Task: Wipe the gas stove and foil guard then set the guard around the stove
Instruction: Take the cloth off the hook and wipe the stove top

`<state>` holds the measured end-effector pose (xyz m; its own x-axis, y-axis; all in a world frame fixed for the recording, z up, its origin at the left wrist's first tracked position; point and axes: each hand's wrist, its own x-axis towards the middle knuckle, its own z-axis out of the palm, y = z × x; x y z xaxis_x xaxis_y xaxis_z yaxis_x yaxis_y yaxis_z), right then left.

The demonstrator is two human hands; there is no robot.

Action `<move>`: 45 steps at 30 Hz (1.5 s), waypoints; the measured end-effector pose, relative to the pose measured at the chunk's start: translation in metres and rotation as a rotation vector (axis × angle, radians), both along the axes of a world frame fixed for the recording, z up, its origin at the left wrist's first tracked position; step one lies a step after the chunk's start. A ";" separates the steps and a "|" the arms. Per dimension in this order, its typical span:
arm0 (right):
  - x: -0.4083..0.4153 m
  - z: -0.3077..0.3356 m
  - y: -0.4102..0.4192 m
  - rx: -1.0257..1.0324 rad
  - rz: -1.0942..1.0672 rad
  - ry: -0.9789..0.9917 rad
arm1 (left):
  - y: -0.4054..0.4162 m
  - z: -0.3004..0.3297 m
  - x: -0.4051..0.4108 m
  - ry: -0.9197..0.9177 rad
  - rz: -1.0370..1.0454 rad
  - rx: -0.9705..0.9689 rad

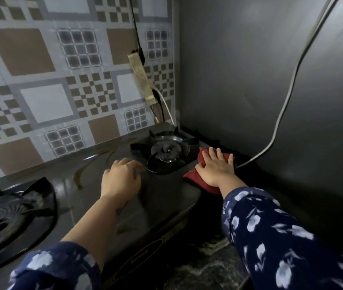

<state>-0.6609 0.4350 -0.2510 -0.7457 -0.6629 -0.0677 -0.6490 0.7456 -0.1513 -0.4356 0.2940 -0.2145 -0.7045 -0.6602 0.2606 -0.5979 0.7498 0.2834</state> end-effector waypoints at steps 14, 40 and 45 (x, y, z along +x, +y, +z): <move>0.031 -0.001 0.001 -0.017 0.034 0.027 | 0.002 -0.005 0.010 -0.061 -0.033 0.053; 0.214 0.004 -0.091 0.006 0.259 -0.015 | -0.050 0.006 0.133 -0.016 0.110 0.059; 0.216 0.004 -0.156 0.073 0.334 0.016 | -0.078 0.007 0.127 -0.004 0.159 0.042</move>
